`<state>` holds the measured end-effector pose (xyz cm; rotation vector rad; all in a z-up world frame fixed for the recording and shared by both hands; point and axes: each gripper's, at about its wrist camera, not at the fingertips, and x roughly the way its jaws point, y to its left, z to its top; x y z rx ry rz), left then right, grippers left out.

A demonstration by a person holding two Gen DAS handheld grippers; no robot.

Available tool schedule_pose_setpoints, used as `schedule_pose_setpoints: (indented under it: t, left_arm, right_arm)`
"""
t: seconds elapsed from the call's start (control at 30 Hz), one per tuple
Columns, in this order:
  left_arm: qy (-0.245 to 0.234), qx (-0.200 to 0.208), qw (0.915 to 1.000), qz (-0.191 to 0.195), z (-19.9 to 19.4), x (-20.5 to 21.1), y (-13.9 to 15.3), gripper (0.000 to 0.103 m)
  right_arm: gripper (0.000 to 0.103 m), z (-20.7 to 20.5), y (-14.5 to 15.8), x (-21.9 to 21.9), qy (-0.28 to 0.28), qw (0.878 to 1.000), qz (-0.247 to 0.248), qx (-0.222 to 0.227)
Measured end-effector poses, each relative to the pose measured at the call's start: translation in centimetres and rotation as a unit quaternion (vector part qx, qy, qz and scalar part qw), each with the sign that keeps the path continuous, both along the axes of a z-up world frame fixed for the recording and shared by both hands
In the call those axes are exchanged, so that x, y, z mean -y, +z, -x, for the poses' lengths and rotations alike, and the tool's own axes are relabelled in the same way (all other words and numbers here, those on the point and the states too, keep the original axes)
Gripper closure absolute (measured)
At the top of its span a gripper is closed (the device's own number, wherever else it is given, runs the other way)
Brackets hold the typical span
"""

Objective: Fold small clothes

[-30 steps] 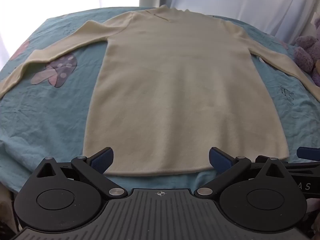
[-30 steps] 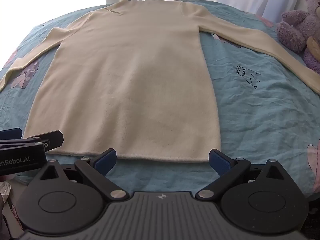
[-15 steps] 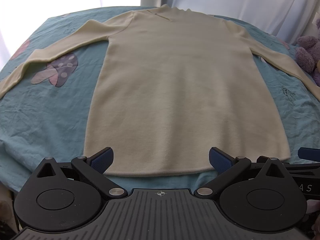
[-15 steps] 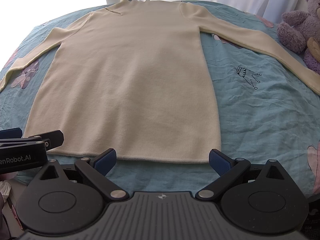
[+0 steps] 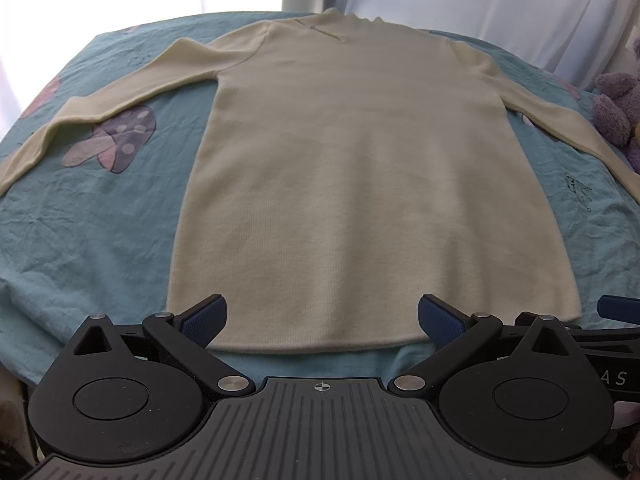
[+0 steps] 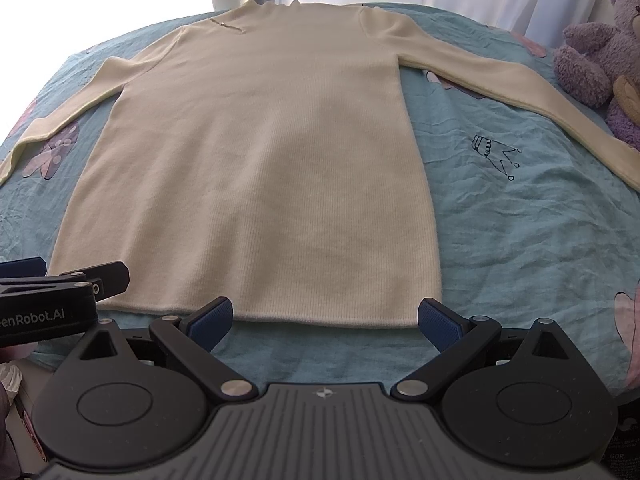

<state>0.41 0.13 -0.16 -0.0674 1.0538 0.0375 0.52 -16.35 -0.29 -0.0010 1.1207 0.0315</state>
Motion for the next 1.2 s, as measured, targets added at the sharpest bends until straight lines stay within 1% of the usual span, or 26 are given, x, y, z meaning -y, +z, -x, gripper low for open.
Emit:
schedule_pose_setpoints:
  t: [1.2]
  left_arm:
    - [0.004,-0.006,1.0000,0.002,-0.25,-0.04,-0.35,0.000]
  right_arm:
    - [0.004,-0.17,0.12,0.17,0.000,1.000,-0.004,0.003]
